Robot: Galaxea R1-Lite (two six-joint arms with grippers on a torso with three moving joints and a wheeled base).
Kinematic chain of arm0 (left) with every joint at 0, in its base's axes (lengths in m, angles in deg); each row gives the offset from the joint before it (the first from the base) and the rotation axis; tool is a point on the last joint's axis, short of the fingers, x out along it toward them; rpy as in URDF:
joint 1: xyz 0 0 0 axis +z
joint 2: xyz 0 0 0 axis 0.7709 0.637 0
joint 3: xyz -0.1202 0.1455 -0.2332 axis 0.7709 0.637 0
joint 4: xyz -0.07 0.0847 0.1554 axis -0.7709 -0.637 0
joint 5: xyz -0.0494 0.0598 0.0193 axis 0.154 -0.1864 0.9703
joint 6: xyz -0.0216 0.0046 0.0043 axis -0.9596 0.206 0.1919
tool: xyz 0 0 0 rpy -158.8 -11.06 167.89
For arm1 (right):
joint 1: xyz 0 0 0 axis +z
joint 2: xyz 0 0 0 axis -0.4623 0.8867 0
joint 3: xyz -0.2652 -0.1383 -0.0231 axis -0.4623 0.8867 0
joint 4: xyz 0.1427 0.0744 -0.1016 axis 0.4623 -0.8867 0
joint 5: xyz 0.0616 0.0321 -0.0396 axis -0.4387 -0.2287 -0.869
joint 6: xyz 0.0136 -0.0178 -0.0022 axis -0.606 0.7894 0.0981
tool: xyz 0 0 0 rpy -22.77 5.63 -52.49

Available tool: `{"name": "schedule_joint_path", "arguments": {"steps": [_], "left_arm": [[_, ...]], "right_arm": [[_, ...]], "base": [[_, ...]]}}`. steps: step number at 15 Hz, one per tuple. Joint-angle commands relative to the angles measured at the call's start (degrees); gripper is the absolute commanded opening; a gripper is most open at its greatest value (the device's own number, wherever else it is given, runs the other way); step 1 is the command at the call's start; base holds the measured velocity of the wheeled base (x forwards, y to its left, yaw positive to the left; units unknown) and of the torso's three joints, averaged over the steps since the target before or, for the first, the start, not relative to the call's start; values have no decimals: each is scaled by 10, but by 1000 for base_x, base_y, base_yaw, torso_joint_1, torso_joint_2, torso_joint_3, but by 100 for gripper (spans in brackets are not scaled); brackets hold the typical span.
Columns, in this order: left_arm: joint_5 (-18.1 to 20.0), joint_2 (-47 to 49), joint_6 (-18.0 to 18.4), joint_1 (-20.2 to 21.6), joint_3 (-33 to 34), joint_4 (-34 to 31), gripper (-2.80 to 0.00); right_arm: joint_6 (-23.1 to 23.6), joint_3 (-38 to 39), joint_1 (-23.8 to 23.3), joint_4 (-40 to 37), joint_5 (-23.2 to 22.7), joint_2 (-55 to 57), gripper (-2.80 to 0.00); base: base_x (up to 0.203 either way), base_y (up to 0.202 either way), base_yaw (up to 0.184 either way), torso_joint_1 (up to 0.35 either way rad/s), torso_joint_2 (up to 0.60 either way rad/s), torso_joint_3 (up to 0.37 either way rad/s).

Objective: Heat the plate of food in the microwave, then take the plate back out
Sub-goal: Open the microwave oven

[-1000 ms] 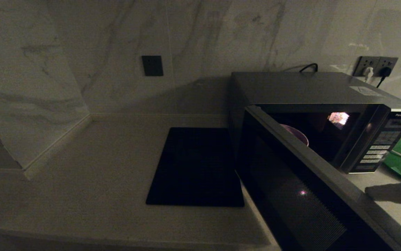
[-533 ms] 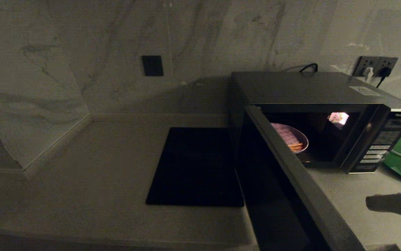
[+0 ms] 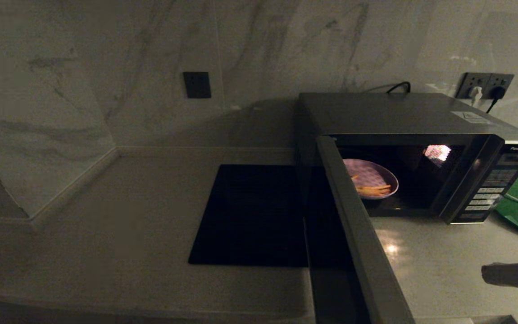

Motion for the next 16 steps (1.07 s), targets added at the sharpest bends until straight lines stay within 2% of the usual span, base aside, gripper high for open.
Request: {"name": "schedule_joint_path", "arguments": {"steps": [1,3,6,9,11,13,14,16], "left_arm": [[0,0,0,0,0,0,-280],[0,1,0,0,0,0,-280],[0,0,0,0,0,0,-280],[0,1,0,0,0,0,-280],[0,0,0,0,0,0,-280],[0,0,0,0,0,0,-280],[0,0,0,0,0,0,-280],[0,1,0,0,0,0,-280]], "right_arm": [[-12,7,0,-2,2,-5,-280],[-34,17,-2,0,14,-7,-280],[-81,41,-41,7,80,-8,-280],[-98,61,-155,29,92,-12,-280],[-103,88,-240,43,70,-32,-280],[-101,152,-258,48,54,-98,-280],[-98,193,-263,50,63,-131,-280],[-96,277,-269,71,111,-173,-280]], "base": [[0,0,0,0,0,0],[0,0,0,0,0,0],[0,0,0,0,0,0],[0,0,0,0,0,0],[0,0,0,0,0,0],[0,0,0,0,0,0],[0,0,0,0,0,0],[0,0,0,0,0,0]]}}
